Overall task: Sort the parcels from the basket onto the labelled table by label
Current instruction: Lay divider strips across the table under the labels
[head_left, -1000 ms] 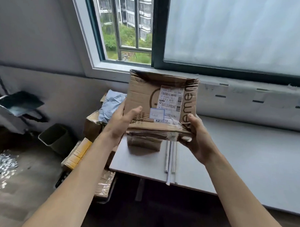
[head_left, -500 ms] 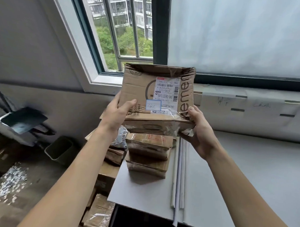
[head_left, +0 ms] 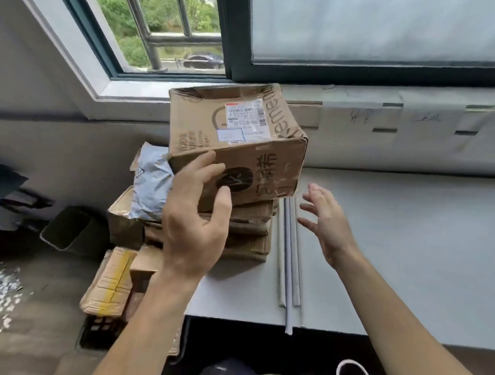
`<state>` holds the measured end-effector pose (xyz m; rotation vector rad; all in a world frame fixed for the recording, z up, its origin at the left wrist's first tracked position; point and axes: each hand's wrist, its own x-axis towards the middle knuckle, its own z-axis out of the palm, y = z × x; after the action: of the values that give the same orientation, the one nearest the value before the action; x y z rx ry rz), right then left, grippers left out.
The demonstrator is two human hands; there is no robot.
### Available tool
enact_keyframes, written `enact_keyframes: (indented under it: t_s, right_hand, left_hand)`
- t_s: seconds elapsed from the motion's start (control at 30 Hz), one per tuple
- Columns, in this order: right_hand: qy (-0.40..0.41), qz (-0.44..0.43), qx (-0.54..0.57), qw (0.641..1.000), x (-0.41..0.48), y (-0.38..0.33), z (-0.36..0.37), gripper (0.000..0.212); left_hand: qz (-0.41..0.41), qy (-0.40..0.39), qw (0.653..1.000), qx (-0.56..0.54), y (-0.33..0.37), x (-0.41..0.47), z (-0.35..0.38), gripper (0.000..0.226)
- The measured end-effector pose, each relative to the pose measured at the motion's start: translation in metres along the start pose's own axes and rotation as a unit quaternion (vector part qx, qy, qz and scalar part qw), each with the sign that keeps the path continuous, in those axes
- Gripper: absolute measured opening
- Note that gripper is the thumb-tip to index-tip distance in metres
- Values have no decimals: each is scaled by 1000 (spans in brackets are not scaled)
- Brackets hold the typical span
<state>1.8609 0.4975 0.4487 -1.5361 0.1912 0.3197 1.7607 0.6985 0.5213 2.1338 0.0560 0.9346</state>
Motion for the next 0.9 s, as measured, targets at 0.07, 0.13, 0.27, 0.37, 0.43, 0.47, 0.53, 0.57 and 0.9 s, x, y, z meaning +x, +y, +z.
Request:
enact_keyframes:
  t_s: [0.07,0.13,0.27,0.37,0.43,0.47,0.53,0.57,0.9]
  right_hand:
    - [44,41,-59,996,-5,40,-10,40]
    - [66,125,-108,984,-16,87,-18,37]
    - [52,256,-199,944,-55,162,-26,53]
    - [63,251,-249,933,-71,184,-26,62]
    - [75,244,-255,933,-72,190,-28,65]
    - [75,243,-259,932,-72,191,-28,65]
    - [73,243,-263,931,-72,194,-25,61]
    - [73,241,-265,931,-72,196,-23,59]
    - [12,290,-184,939,-81,202,-41,43]
  left_hand:
    - [-48,-100,993,-44,-7,-34,20,26]
    - [-125,-281,950,-49,-21,-67,44,28]
    - [-203,-651,730,46,-55,-131,86,72]
    - [-341,-655,674,-29,-68,-161,107,79]
    - [-423,-606,671,-59,-77,-174,118,78]
    - [-450,-578,676,-75,-81,-179,124,79]
    - [-488,-522,693,-96,-83,-187,135,78]
    - [-503,-493,702,-103,-82,-189,139,75]
    - [-645,-414,623,-159,-63,-208,171,47]
